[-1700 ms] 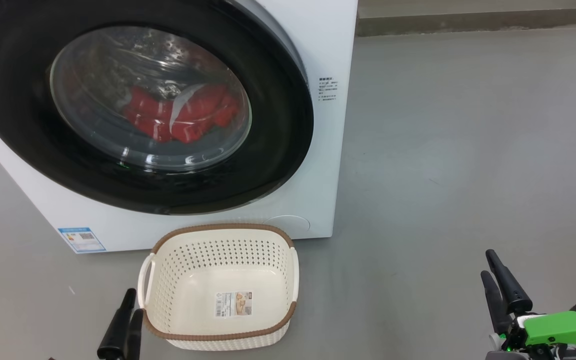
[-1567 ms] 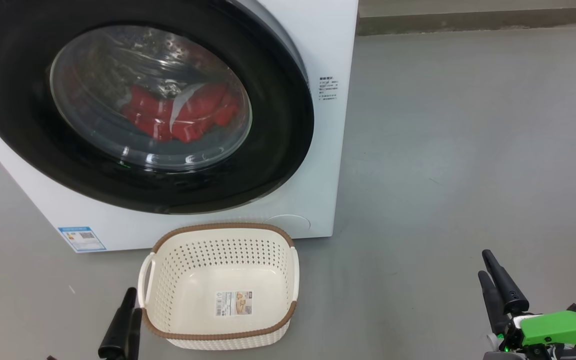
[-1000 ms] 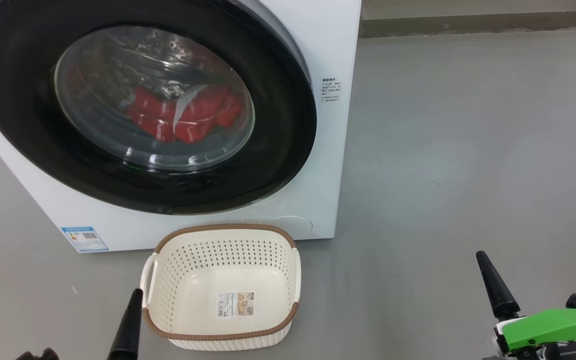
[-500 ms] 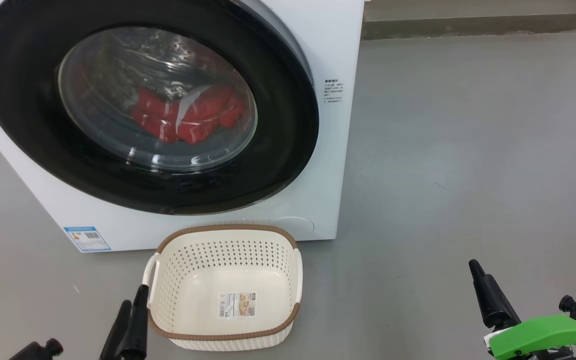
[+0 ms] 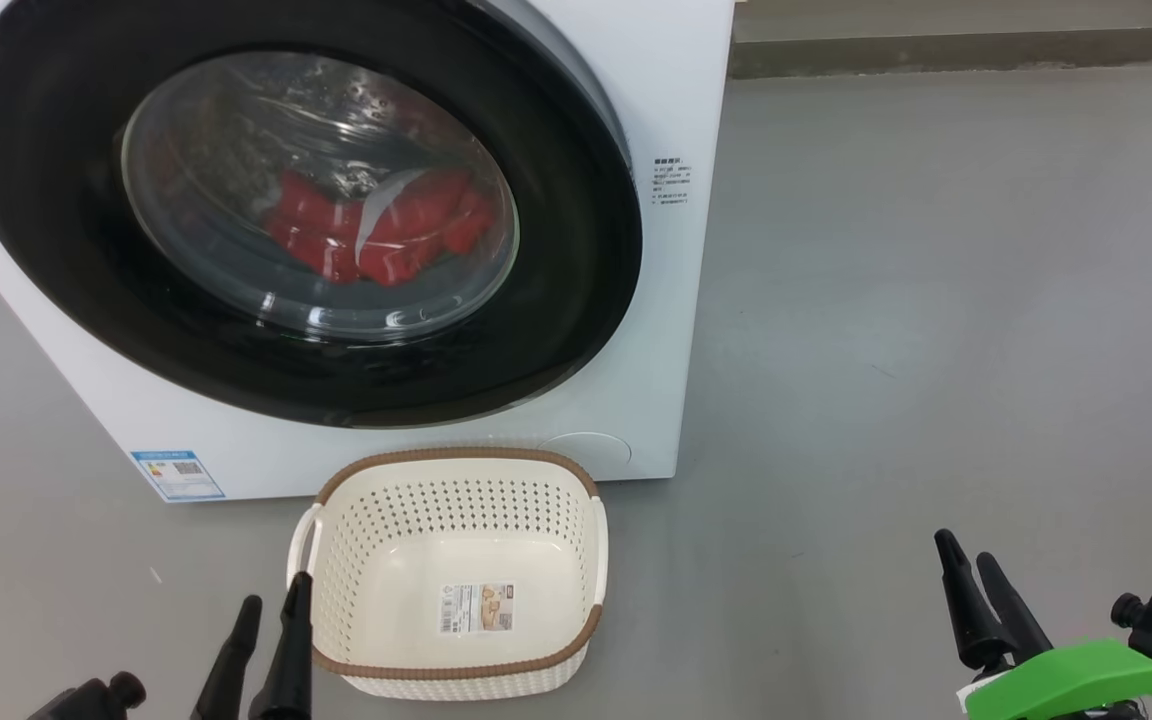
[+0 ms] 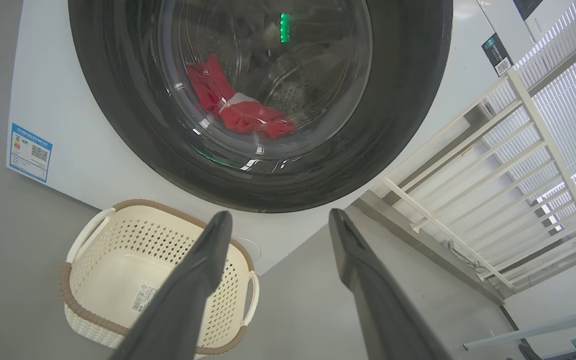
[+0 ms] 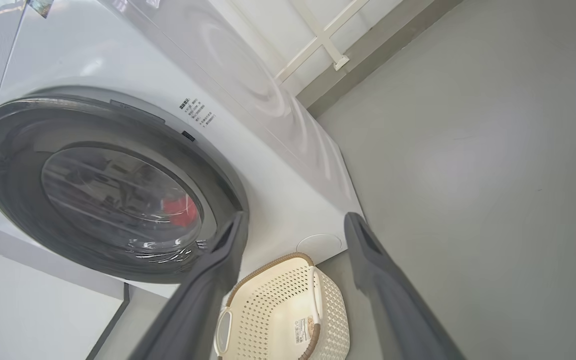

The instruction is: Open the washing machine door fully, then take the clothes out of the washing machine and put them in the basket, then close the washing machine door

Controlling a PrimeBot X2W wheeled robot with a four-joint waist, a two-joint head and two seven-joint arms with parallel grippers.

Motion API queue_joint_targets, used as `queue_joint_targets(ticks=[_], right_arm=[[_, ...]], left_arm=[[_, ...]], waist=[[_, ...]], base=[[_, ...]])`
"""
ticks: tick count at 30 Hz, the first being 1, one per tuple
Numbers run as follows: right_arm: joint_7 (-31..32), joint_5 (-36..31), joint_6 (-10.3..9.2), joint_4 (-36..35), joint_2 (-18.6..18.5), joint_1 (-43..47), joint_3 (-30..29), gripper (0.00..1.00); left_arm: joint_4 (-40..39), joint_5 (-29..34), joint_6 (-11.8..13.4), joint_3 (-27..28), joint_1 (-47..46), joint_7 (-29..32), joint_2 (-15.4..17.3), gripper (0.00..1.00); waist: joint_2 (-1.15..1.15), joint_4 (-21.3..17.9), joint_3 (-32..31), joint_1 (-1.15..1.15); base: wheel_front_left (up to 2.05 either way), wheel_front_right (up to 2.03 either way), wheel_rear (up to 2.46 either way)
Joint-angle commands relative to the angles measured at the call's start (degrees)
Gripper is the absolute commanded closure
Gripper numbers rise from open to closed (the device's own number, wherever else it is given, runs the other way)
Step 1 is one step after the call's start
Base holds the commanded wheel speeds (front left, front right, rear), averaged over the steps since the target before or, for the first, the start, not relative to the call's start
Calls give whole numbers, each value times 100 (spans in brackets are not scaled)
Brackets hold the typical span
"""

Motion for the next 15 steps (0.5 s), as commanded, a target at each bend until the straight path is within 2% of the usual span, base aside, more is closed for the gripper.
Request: queue_joint_targets(ticks=[1, 15], right_arm=[[-76, -160, 2, -163, -109, -82, 74, 0], [-328, -1122, 2, -191, -130, -32, 168, 0]], left_arm=[[-200, 215, -26, 88, -63, -73, 85, 0], [-340, 1316, -31, 38, -1, -325, 113, 0]], waist=[[0, 1, 1, 0], [0, 9, 11, 0]], base=[[0, 0, 0], [0, 0, 0]])
